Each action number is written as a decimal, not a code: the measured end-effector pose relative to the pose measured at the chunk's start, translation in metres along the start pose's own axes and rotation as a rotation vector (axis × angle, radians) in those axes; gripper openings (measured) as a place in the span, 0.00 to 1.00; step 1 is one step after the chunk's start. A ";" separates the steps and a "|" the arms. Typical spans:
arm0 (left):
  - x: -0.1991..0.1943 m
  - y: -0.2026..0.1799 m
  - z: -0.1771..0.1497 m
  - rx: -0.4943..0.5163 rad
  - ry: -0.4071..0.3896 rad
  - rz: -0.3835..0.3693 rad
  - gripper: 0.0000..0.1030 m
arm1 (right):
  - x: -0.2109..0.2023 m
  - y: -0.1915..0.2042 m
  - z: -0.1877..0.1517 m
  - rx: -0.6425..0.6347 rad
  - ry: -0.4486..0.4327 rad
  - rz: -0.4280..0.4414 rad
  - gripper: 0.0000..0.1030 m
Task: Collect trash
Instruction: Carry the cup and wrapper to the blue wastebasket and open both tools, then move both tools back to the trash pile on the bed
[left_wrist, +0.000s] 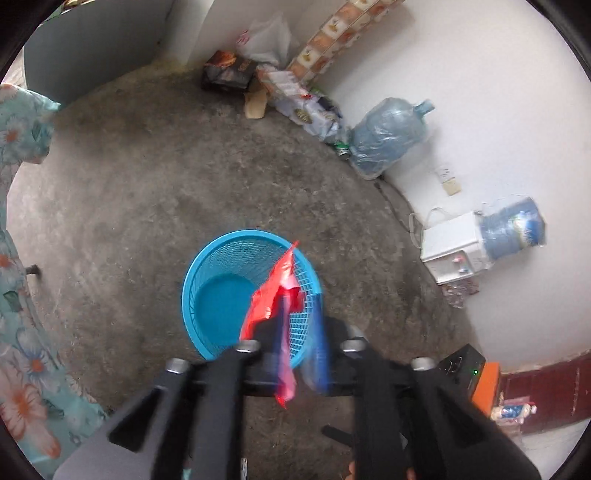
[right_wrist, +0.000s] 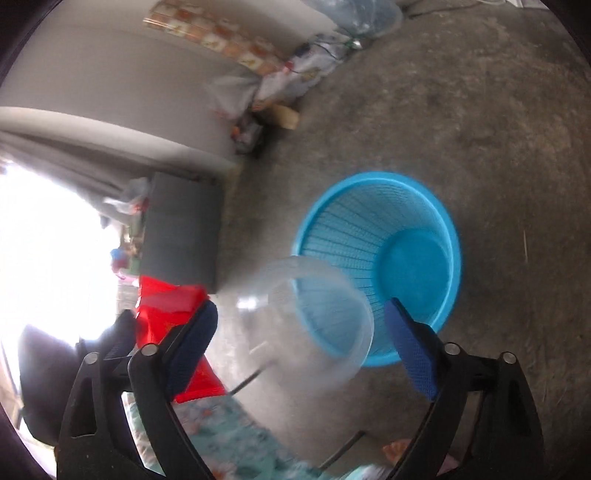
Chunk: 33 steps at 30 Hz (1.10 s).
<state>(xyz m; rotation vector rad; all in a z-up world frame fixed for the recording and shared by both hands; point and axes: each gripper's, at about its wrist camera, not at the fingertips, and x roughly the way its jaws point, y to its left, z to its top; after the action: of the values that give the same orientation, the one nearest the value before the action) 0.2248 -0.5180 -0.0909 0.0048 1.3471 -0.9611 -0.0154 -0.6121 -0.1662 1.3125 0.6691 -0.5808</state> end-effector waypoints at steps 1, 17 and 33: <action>0.005 0.001 0.001 -0.003 -0.004 0.011 0.30 | 0.001 -0.005 0.002 0.004 -0.002 -0.029 0.85; -0.129 -0.036 -0.044 0.193 -0.182 0.036 0.48 | -0.090 0.041 -0.062 -0.239 -0.193 -0.068 0.87; -0.355 -0.010 -0.175 0.338 -0.424 0.185 0.89 | -0.166 0.167 -0.179 -0.744 -0.340 -0.192 0.92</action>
<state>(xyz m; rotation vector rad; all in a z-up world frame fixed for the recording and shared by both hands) 0.1068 -0.2296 0.1531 0.1713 0.7724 -0.9580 -0.0289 -0.4052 0.0449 0.4449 0.6415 -0.6101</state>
